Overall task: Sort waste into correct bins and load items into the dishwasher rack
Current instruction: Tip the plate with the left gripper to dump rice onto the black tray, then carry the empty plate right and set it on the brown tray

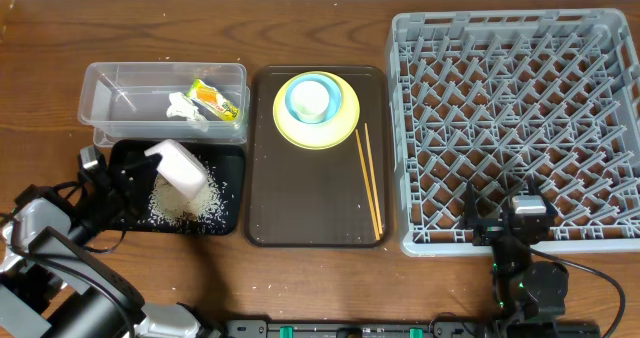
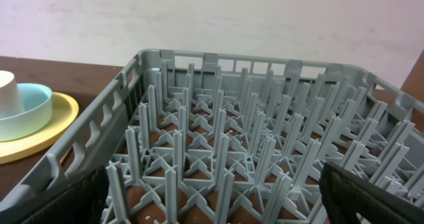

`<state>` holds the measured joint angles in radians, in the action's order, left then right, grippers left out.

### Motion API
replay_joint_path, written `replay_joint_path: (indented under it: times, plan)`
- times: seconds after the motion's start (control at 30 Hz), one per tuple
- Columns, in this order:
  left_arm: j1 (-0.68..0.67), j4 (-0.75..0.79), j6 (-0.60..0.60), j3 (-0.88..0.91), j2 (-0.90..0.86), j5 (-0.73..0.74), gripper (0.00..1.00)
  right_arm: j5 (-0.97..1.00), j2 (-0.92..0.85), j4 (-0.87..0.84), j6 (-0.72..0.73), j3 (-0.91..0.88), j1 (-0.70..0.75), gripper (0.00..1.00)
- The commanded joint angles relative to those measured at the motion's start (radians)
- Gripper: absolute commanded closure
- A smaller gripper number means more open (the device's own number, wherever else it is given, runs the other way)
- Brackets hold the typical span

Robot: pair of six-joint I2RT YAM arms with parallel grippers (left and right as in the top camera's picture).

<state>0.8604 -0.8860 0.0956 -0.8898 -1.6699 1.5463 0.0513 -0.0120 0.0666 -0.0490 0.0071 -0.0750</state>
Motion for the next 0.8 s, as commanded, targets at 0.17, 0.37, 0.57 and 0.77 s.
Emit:
replay_joint_path:
  times: [0.17,0.37,0.57,0.77]
  plan:
    - [0.000,-0.011,0.024,-0.014,0.019,0.026,0.94,-0.004,0.006,0.004,-0.012,-0.002,0.010,0.01]
    - [-0.043,-0.027,0.024,-0.014,0.057,0.026,0.94,-0.004,0.006,0.004,-0.012,-0.002,0.010,0.01]
    - [-0.130,-0.026,0.015,-0.023,0.177,-0.028,0.94,-0.004,0.006,0.004,-0.012,-0.002,0.010,0.01]
    - [-0.299,0.018,-0.103,-0.032,0.334,-0.380,0.94,-0.004,0.006,0.004,-0.012,-0.002,0.010,0.01]
